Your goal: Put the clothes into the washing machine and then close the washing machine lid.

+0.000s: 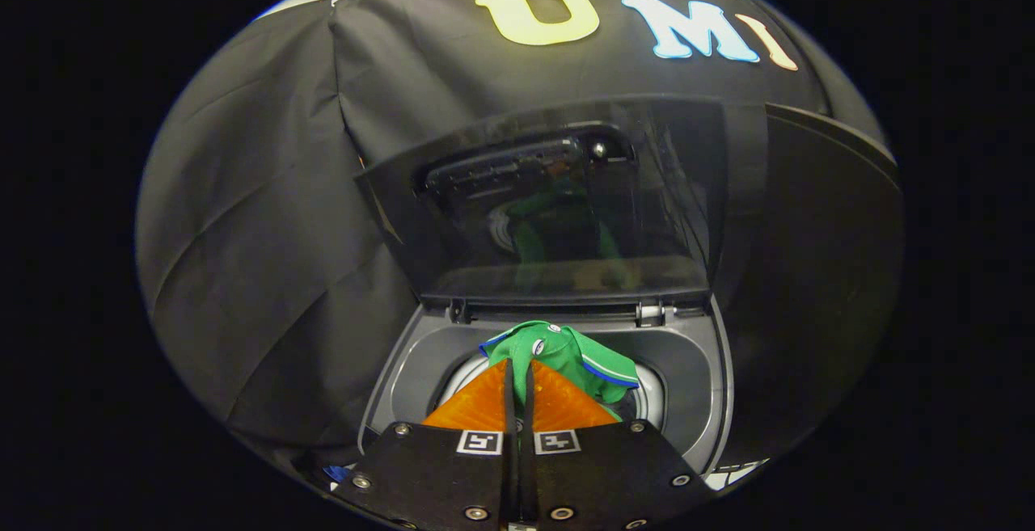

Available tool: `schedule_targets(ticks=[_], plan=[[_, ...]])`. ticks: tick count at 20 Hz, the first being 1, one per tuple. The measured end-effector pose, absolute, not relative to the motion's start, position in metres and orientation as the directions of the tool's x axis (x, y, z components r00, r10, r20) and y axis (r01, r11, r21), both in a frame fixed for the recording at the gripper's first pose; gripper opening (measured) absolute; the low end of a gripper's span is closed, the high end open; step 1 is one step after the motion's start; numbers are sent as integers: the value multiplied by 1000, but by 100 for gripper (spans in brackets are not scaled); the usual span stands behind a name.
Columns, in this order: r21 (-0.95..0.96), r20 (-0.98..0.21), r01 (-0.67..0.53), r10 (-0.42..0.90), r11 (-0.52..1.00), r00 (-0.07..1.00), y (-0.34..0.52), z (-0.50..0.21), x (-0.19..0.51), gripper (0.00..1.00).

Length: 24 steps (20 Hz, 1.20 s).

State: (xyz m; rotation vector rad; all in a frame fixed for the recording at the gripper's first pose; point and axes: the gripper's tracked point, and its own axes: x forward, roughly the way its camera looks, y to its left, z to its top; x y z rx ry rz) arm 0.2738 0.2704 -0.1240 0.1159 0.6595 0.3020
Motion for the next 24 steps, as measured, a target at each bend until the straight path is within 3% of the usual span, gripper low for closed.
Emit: schedule_targets(ticks=[7,9,16,24], plan=[[188,-673,-215,285,958,682,270,-170,258,3],[205,-685,-217,298,954,665,272,-176,252,11],[101,-668,-220,230,970,707,262,-176,249,96],[68,-526,-233,234,970,818,269,-120,258,96]])
